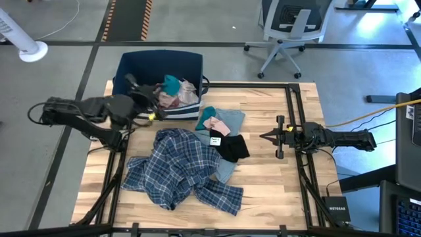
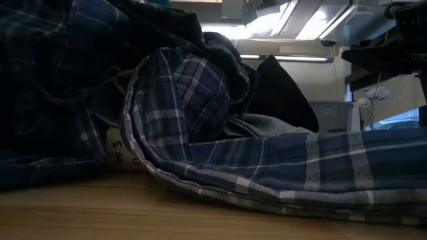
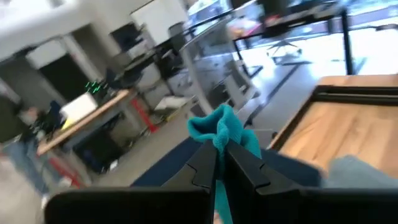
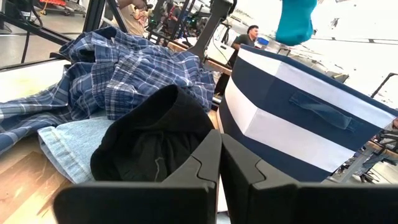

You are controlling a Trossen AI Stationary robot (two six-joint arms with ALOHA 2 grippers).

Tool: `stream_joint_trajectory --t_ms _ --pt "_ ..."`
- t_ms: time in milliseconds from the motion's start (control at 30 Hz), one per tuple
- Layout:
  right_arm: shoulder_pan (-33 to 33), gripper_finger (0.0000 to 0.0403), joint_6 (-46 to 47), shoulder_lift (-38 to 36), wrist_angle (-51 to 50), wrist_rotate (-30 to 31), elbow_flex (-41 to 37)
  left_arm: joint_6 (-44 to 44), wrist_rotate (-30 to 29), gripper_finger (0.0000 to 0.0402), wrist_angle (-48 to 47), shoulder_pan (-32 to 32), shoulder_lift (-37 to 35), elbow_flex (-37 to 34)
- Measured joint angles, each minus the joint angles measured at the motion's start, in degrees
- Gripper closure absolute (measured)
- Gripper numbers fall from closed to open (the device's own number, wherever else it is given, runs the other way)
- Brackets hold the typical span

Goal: Sort clothes
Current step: Put the bottom blue sock into the blue laundry bin, then put the black short pants into the blue laundry bin

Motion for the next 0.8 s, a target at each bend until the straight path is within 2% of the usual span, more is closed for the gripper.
stream_joint_trajectory --t_ms 267,467,667,800 --pt "0.01 0.0386 0.01 0.01 0.0 0.0 0.01 -15.71 0.18 0.038 -17.35 4.06 -3.05 0.0" --pt "0.02 0.0386 0.02 0.0 0.0 0.0 0.02 -28.31 4.06 0.0327 -28.24 7.57 -2.15 -0.02" --pt "0.0 0.0386 0.02 0.0 0.0 0.0 0.0 -34.91 14.68 0.0263 -33.55 10.86 -1.83 -0.02" --pt "0.0 0.0386 0.01 0.01 0.0 0.0 0.01 -35.27 23.24 0.0237 -32.95 10.96 -1.85 -0.26"
